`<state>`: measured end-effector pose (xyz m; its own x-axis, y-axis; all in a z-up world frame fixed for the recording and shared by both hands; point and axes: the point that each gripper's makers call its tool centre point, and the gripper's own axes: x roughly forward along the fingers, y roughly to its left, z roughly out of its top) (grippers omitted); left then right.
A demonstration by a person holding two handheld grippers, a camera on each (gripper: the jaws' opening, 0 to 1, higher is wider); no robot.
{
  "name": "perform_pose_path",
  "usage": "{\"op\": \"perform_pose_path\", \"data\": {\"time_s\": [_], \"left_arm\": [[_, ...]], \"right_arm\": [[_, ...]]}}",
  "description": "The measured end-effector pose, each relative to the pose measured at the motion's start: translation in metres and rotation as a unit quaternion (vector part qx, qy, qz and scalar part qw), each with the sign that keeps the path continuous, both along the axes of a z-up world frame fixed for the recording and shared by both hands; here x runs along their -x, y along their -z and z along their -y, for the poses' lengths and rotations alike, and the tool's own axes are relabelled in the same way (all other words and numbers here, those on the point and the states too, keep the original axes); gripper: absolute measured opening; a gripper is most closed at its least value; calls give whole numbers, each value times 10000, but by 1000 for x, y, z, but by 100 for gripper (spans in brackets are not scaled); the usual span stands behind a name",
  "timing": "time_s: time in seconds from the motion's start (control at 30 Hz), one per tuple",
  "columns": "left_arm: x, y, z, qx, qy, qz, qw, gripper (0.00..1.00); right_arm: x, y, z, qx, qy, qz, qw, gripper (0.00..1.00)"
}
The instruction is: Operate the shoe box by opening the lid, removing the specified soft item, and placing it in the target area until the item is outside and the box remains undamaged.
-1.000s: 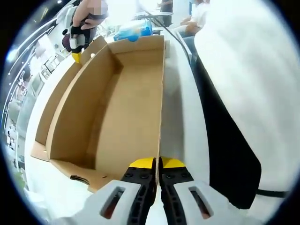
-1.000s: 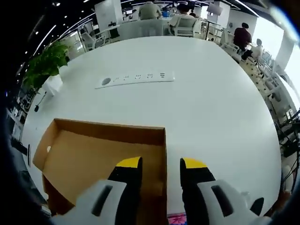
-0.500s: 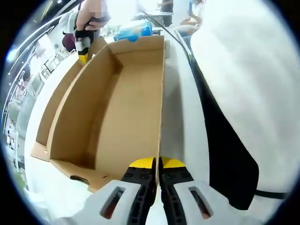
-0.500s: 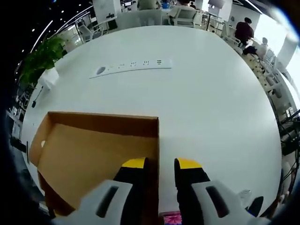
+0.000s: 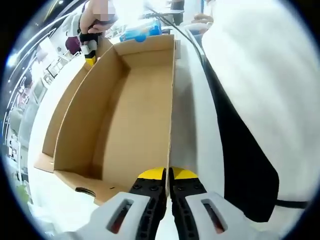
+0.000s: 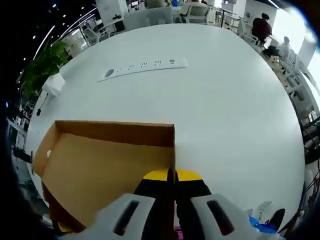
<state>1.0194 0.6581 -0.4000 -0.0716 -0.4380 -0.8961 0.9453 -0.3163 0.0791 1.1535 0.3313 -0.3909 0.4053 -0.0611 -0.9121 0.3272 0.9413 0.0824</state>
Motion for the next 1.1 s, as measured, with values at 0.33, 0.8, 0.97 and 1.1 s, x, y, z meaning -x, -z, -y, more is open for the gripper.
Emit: {"op": "perform_pose_path", "data": {"time_s": [0.33, 0.8, 0.97, 1.1], "left_arm": [[-1, 1, 1, -49, -121, -43, 9999, 2], [-7, 4, -2, -364, -636, 182, 9971, 4], [-8, 0, -5, -323, -632, 71, 9975, 5], [-8, 0, -5, -288, -676, 56, 9973, 5]], "right_arm": [[-6, -2, 3, 271, -274, 146, 9992, 0], [-3, -42, -2, 658, -548, 993, 9914, 1], [-4, -48, -2, 522, -350, 1219, 9905, 0], [-5, -55, -2, 452, -241, 1435, 9883, 0]]}}
